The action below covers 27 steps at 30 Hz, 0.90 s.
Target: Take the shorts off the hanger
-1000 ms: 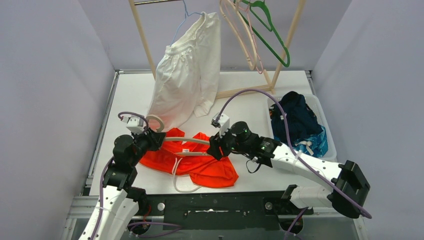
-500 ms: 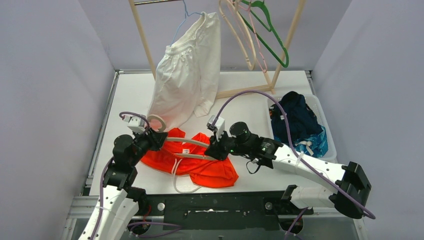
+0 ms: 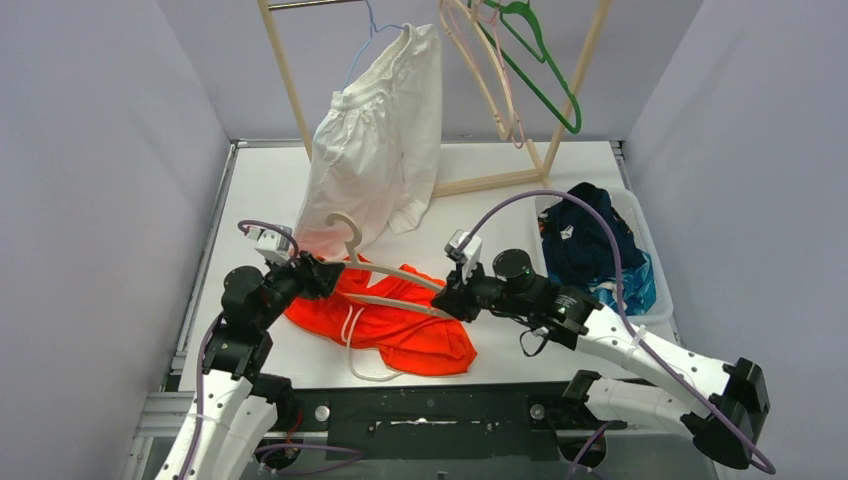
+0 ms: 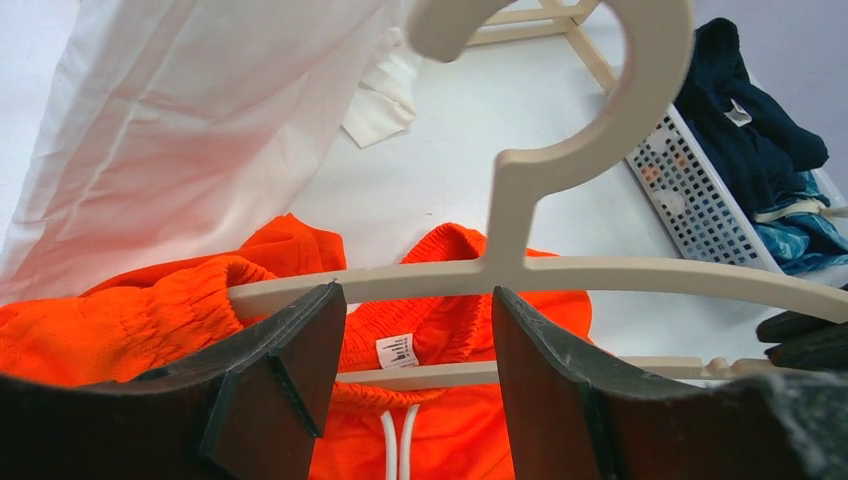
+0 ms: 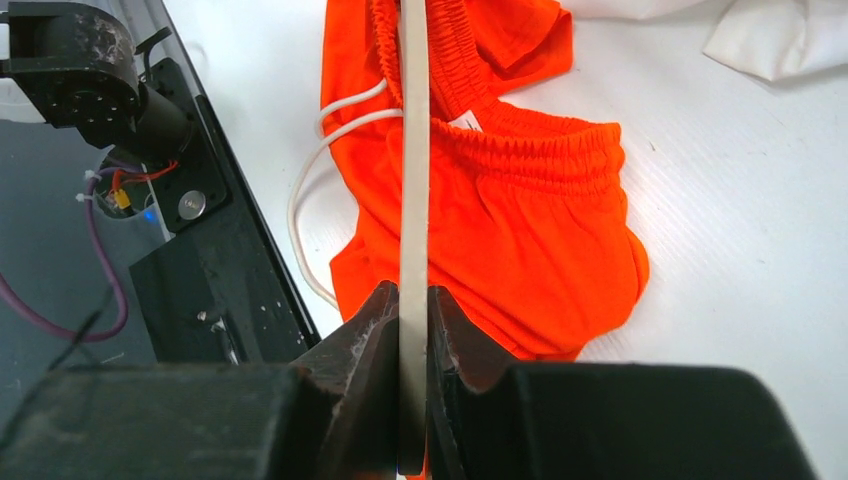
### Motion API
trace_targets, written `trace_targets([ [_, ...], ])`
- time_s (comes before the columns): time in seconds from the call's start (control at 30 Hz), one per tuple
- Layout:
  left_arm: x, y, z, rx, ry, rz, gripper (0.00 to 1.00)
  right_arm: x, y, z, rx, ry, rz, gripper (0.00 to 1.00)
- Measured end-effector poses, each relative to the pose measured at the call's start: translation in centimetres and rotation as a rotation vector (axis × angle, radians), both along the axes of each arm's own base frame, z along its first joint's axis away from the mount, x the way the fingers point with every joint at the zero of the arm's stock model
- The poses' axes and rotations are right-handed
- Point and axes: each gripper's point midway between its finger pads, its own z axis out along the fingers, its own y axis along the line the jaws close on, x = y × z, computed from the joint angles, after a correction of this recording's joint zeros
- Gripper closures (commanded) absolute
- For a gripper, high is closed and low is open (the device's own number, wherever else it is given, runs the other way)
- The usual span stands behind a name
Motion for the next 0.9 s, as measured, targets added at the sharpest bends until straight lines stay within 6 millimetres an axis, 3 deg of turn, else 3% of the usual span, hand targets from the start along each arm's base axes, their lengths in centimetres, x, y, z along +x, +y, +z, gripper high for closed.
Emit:
trace_targets([
  [0.17,0.5,0.9,-0.6,0.028,0.032,0.053,0.43,-0.9,-1.8,0.7,0.018,-0.015,-0.010,1.00],
  [0.43,1.4,3.9,-4.7,0.115,0.197,0.230,0.45,-2.1,-3.3,1.9,0.042,-0.035,-0.006,1.00],
  [0.6,1.3,4.6,-6.9,0.142,0.287,0.269,0.65,-2.5,-3.5,1.7,0.037,-0.027,0.001,1.00],
  [0.8,1.5,5.0,-8.5,0.166,0.374,0.296,0.97,-2.4,-3.4,0.7,0.007,0.000,0.005,1.00],
  [0.9,1.5,5.2,-8.6,0.172,0.391,0.308,1.00,-2.1,-3.5,0.3,-0.006,0.006,-0.009,1.00],
])
